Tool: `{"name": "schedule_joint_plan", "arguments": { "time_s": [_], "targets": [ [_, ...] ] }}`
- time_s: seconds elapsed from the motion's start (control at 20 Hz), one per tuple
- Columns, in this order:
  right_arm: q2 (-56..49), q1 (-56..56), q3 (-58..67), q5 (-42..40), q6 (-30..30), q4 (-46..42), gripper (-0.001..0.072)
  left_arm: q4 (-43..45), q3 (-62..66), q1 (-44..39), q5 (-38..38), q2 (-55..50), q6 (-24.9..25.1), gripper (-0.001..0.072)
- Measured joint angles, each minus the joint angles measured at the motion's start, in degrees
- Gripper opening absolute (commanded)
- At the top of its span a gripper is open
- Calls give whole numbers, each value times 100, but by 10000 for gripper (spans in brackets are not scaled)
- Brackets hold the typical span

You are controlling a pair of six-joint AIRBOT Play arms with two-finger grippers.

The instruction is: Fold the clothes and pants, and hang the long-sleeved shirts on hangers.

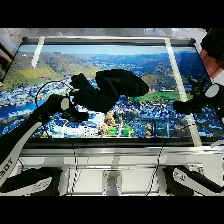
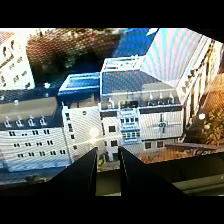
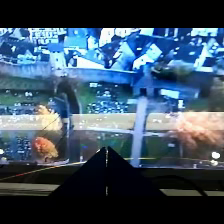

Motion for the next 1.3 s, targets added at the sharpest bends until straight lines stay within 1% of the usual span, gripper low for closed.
{"name": "schedule_joint_plan", "arguments": {
  "time_s": [0.15, 0.2, 0.25, 0.3, 0.35, 0.55, 0.7, 0.8, 0.9, 1.1, 1.15, 1.2, 1.3],
  "targets": [
    [55, 63, -127, -146, -50, 142, 7, 0, 0, 0, 0, 0, 0, 149],
    [61, 74, -151, -238, -63, 181, 60, 0, 0, 0, 0, 0, 0, 149],
    [66, 76, -162, -372, -68, 229, 250, 0, 0, 0, 0, 0, 0, 149],
    [70, 81, -170, -557, -87, 302, 457, 0, 0, 0, 0, 0, -2, 149],
    [70, 90, -181, -745, -166, 428, 473, 0, 0, 0, -2, 0, 0, 150],
    [-87, 350, -11, -1720, -1115, 1176, 473, 0, 0, 0, -2, 0, 0, 150],
    [-721, 807, 658, -2317, -1587, 1327, 473, 0, 0, 0, 0, 0, -2, 149],
    [-1421, 1128, 1318, -2415, -1733, 1281, 473, 0, 0, 0, -2, 0, 0, 150],
    [-2194, 1421, 2028, -2339, -1814, 1204, 472, 0, 0, 0, 0, 0, 0, 150],
    [-3453, 1823, 3141, -2085, -1694, 857, 472, 0, 0, 0, -2, 0, 0, 150],
    [-3679, 1880, 3314, -2002, -1665, 791, 437, 0, 0, 0, -2, 0, -2, 149],
    [-3838, 1919, 3427, -1915, -1646, 730, 348, 0, 0, 0, -2, 0, 0, 150],
    [-4074, 1969, 3580, -1799, -1611, 662, 6, 0, 0, 0, -2, 0, 0, 150]
  ]
}}
